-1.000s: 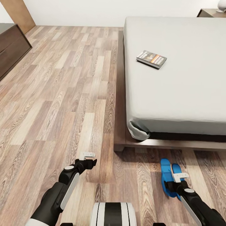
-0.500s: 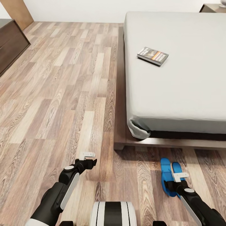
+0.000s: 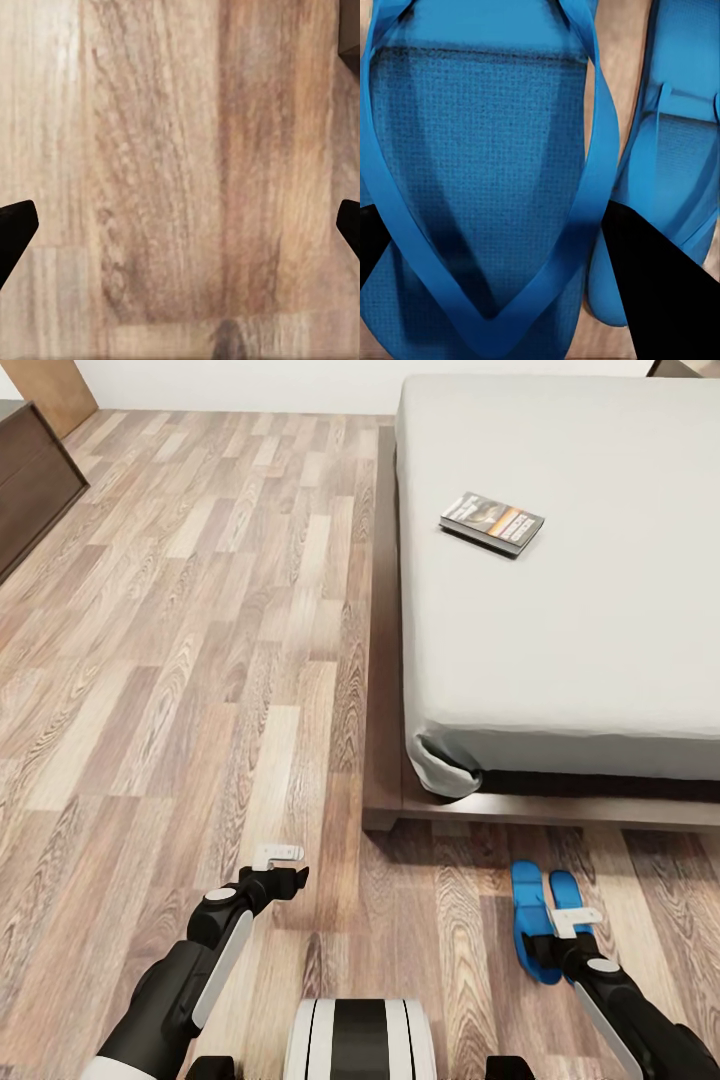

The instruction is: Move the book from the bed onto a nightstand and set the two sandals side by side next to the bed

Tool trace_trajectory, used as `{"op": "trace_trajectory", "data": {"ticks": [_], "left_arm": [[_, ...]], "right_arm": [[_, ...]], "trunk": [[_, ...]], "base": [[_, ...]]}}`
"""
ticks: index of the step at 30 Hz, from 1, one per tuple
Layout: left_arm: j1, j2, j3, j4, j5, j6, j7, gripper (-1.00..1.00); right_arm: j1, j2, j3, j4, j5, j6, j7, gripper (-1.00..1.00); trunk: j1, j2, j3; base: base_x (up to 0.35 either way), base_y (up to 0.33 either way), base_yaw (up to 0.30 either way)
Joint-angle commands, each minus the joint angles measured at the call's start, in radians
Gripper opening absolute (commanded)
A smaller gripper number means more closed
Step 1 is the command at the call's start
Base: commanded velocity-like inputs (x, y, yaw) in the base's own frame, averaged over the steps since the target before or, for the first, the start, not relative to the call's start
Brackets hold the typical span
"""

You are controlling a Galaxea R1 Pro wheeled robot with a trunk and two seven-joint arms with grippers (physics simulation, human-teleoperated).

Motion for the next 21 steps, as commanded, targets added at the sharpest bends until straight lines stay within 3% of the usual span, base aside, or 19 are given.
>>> {"op": "trace_trajectory", "data": {"ticks": [1, 7, 15, 21], "left_arm": [[0.0, 0.0, -0.001, -0.001, 0.011, 0.004, 0.01, 1.0], [0.0, 0.0, -0.001, -0.002, 0.011, 0.004, 0.01, 1.0], [0.0, 0.0, -0.003, -0.001, 0.011, 0.004, 0.01, 1.0], [0.0, -0.001, -0.003, -0.001, 0.012, 0.004, 0.01, 1.0]], "right_arm": [[0.0, -0.001, 0.006, 0.001, -0.011, 0.004, -0.01, -1.0], [-0.004, -0.001, 0.001, 0.032, -0.013, 0.01, -0.012, -1.0], [-0.106, -0.001, 0.002, 0.198, -0.015, -0.039, 0.012, -1.0], [-0.108, -0.001, 0.002, 0.2, -0.014, -0.045, 0.043, -1.0]], "trunk": [[0.0, 0.0, -0.001], [0.0, 0.0, -0.001], [0.0, 0.0, -0.001], [0.0, 0.0, -0.001]], "base": [[0.0, 0.0, 0.0], [0.0, 0.0, 0.0], [0.0, 0.0, 0.0], [0.0, 0.0, 0.0]]}}
